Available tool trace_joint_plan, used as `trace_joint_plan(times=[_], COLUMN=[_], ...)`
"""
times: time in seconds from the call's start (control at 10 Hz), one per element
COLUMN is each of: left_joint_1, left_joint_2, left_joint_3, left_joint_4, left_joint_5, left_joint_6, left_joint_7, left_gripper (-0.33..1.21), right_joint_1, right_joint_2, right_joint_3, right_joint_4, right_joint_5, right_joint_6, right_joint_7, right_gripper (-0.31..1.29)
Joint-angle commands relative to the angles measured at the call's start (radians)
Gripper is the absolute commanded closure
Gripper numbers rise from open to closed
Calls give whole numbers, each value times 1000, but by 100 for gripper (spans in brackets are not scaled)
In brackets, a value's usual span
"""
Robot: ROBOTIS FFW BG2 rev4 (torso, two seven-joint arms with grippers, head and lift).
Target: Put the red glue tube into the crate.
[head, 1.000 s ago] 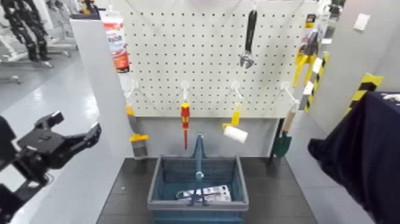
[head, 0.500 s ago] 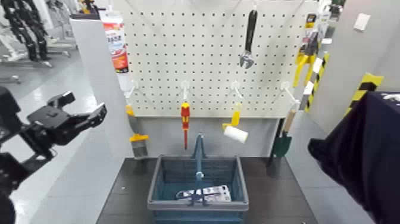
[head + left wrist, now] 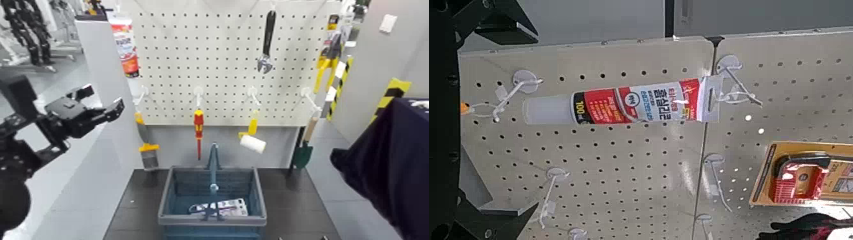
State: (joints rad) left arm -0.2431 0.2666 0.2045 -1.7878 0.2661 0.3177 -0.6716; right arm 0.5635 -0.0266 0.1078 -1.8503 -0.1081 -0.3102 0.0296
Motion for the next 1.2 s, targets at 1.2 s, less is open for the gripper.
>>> trace_joint_plan(times=[1.2], left_joint_1=[-378], left_joint_2=[57], left_joint_3=[-168], left_joint_4=[413], left_joint_5=[-33], left_joint_6=[-83], left_joint_7=[-132], left_gripper=[18], right_joint_1=[-33], right_joint_2=[-1], right_joint_3=[9], right_joint_4=[19], right_joint_5=[-16], right_joint_6=[16], right_joint_7=[44], right_gripper=[15])
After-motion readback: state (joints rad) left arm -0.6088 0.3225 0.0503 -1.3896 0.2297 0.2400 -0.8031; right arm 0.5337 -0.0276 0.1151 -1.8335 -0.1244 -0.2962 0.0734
